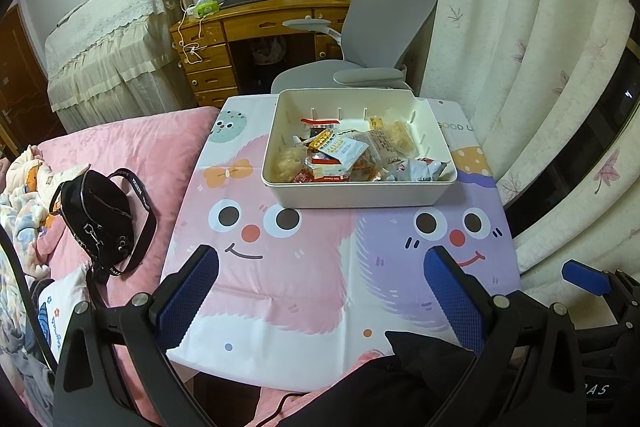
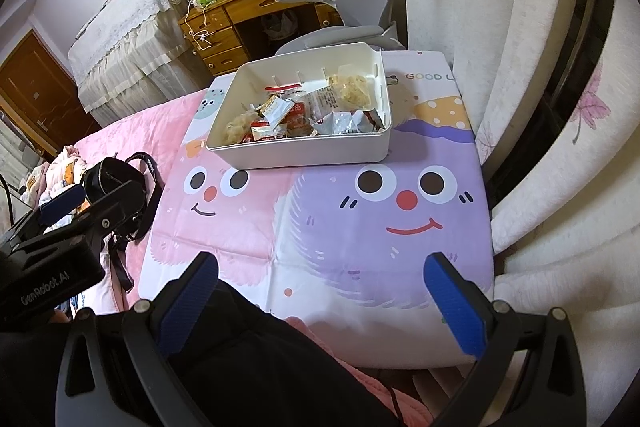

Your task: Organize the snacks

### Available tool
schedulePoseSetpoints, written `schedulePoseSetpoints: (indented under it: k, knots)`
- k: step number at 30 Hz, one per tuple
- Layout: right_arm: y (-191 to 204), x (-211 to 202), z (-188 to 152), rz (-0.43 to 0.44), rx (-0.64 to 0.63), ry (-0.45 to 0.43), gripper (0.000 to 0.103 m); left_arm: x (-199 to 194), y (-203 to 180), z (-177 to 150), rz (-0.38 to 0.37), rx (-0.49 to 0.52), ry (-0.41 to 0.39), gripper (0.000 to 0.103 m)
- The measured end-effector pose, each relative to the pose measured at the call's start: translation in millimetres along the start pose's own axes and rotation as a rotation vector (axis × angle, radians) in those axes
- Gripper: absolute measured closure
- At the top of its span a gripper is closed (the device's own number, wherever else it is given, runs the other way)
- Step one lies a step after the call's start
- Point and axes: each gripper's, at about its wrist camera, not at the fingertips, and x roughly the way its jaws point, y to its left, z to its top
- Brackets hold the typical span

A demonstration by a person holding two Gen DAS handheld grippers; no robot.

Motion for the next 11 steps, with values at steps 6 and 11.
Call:
schedulePoseSetpoints:
  k: [6, 11]
  knots:
    - [3.0, 8.2, 9.8, 0.012, -0.021, 0.004, 0.0, 4.7, 8.2, 4.6, 0.014, -0.021, -0.005, 0.001]
    - [5.0, 11.9, 18.4, 0.024, -0.035, 0.012, 0.0, 6.0, 11.1, 5.2, 0.022, -0.033, -0.009, 0.001]
